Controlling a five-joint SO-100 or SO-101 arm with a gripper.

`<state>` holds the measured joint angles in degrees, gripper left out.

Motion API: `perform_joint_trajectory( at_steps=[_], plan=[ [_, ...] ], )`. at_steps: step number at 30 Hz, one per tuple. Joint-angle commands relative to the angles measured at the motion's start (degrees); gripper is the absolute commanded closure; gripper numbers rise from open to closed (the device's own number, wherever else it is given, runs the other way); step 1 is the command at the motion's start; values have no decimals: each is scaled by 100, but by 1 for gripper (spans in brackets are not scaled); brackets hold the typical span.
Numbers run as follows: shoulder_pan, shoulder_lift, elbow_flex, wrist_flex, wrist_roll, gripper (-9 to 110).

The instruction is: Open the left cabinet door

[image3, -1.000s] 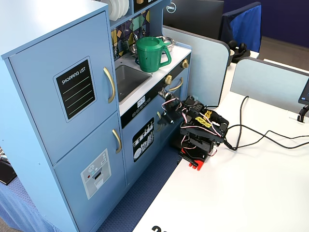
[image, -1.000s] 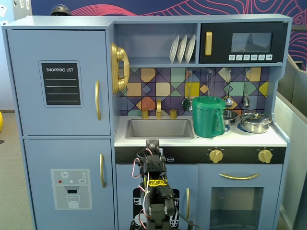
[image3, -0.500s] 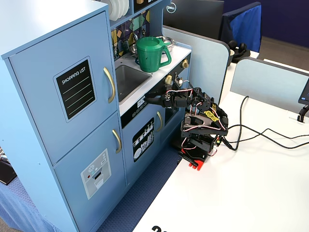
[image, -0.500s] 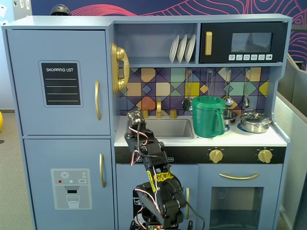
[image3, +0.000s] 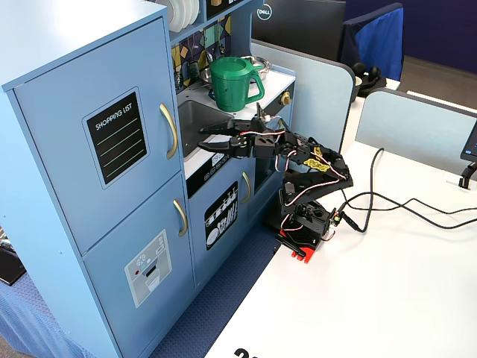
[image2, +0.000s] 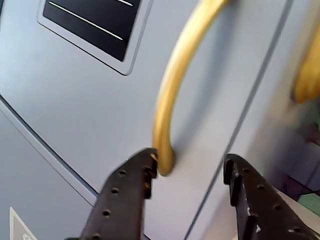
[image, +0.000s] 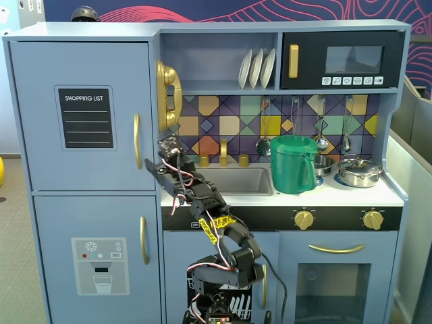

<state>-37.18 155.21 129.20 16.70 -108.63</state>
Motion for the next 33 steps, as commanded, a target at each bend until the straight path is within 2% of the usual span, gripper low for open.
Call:
perform_joint_trajectory(
  at_steps=[1,7,12,27,33],
  plan=[
    [-202,-360,-422,-598,-35,86],
    [-202,-694,-483,-615,167,79],
    [-35,-1020,-765,-642,272,81],
    [-404,-2479,-2092,-1406,-352,84],
    [-1107,-2646,-1907,-1688,-940,84]
  ],
)
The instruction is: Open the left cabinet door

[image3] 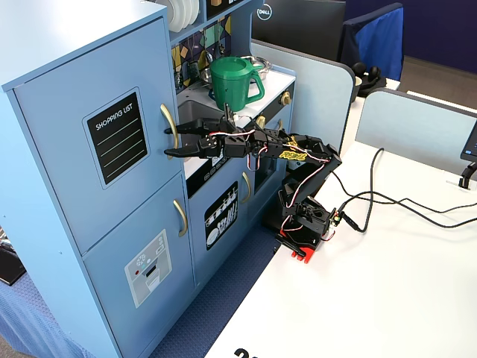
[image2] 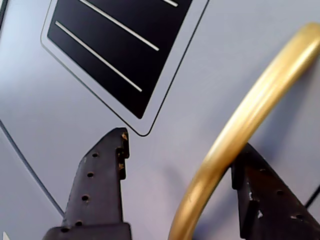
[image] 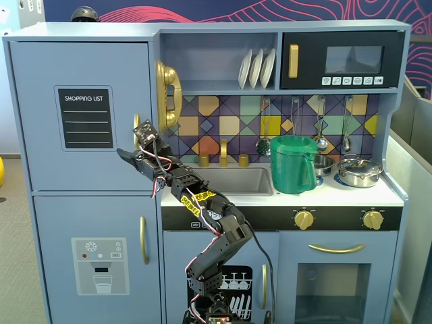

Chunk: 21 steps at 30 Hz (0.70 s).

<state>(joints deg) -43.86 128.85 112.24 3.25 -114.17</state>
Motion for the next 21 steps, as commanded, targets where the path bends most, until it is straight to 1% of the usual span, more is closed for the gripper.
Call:
perform_joint_trajectory(
  at_steps=[1,7,11,16,21],
  plan=[
    [-598,26,-97,-396,-510,85],
    [-1661,316,633,-870,-1362,85],
    [-2118,431,905,-1134,-1784,85],
    [-2241,773,1345,-1292,-1960,85],
    [-1890,1397,1837,-1301,-1846,86]
  ],
)
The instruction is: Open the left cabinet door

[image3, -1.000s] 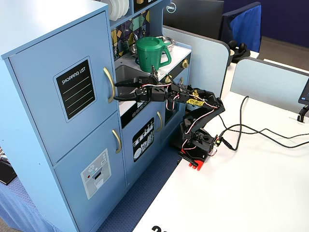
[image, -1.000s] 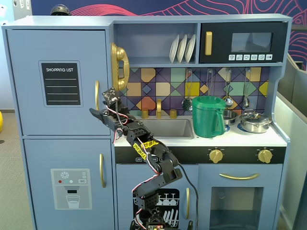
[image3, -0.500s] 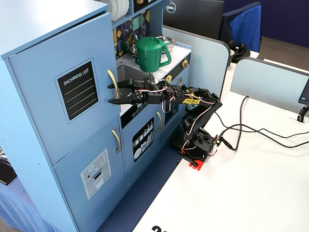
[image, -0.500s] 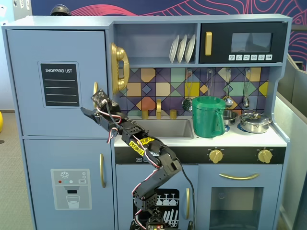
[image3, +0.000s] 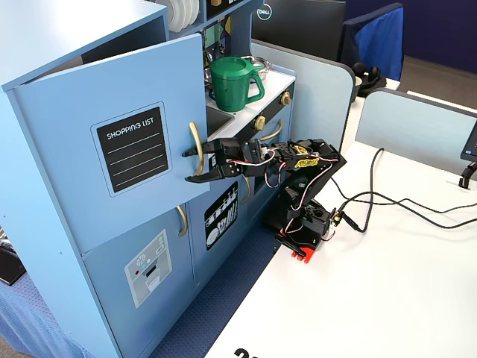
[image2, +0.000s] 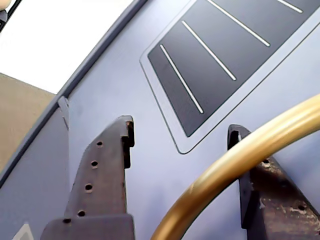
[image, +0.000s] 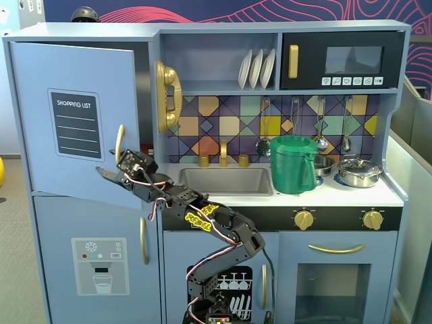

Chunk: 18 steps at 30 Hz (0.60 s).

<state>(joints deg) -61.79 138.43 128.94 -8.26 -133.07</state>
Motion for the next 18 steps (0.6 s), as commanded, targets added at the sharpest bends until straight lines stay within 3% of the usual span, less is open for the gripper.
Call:
perform_joint_trajectory(
  at_steps=[1,18],
  plan=[
    [9,606,290,-132,88,86],
    [2109,4509,1881,1617,1063,87]
  ],
)
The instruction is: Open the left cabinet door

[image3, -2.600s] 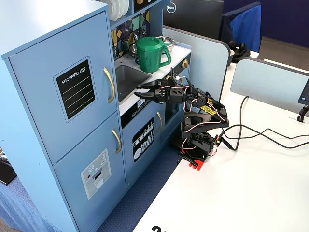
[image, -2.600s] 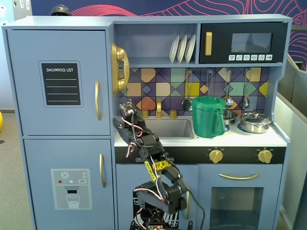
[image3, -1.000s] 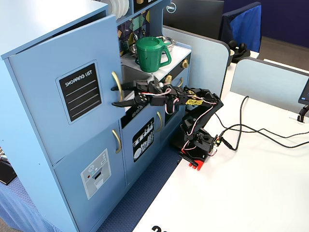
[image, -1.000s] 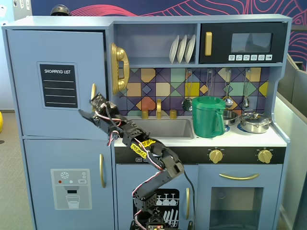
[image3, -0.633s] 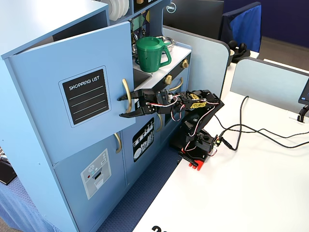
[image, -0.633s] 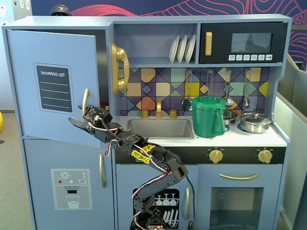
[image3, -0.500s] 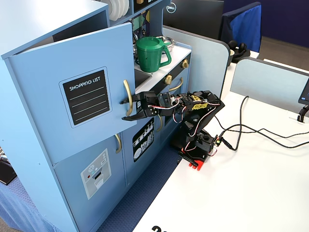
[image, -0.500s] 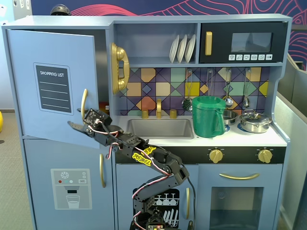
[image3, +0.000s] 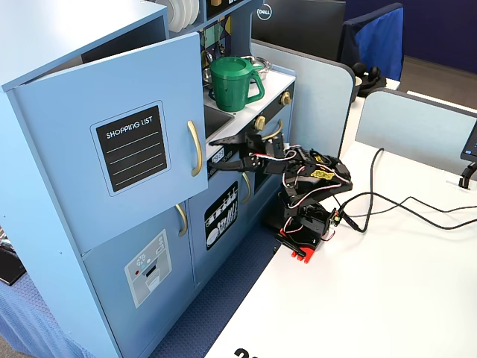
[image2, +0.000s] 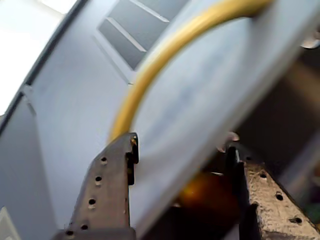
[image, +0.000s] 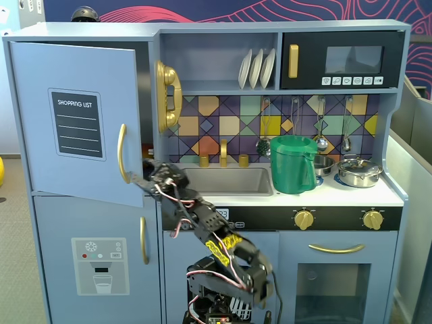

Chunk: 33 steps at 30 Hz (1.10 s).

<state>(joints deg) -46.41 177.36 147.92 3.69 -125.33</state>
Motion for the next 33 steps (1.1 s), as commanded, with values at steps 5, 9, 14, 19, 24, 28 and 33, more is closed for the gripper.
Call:
perform_joint_trajectory(
  at_steps=[5,9,14,19,24,28,33],
  plan=[
    [1389,615,-229,923,773,88],
    [1529,44,-360,844,879,89],
    [1222,-1160,-826,237,756,89],
    [580,-2101,-1160,-352,264,89],
    [-431,-2496,-1222,-896,-352,90],
    [-1415,-2707,-1134,-1266,-923,90],
    [-2479,-3059,-958,-1925,-1477,90]
  ],
)
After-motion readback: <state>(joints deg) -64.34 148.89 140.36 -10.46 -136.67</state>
